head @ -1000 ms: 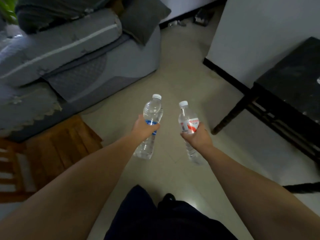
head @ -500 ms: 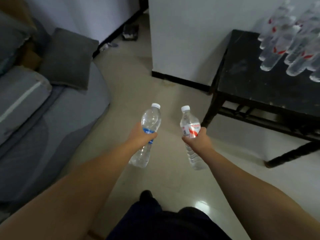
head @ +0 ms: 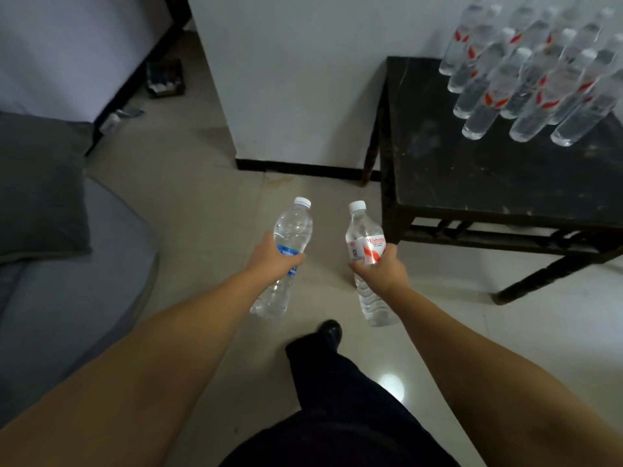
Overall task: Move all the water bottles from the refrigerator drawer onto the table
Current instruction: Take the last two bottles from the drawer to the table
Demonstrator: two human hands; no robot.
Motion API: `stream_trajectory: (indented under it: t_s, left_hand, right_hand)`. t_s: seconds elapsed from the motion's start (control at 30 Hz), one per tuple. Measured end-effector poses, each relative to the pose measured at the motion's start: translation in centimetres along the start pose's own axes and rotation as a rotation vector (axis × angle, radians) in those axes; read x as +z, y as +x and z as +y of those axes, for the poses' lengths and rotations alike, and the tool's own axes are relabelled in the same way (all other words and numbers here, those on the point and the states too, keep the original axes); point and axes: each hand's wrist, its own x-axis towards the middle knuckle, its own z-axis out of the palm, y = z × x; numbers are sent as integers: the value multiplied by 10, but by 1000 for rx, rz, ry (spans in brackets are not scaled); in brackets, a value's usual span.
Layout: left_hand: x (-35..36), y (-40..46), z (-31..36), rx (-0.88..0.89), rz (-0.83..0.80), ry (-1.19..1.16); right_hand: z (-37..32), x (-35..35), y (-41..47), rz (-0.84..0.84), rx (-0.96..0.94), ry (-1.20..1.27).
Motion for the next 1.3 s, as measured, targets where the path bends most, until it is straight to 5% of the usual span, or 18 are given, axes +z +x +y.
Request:
stream_trajectory:
  t_s: [0.5,1.3]
  left_hand:
    - [22,212,171,63,-25,28]
    - [65,514,410,363,-447,258]
  right_hand:
    - [-101,-80,219,88,-1,15]
    - [-223,-142,474,444,242,406]
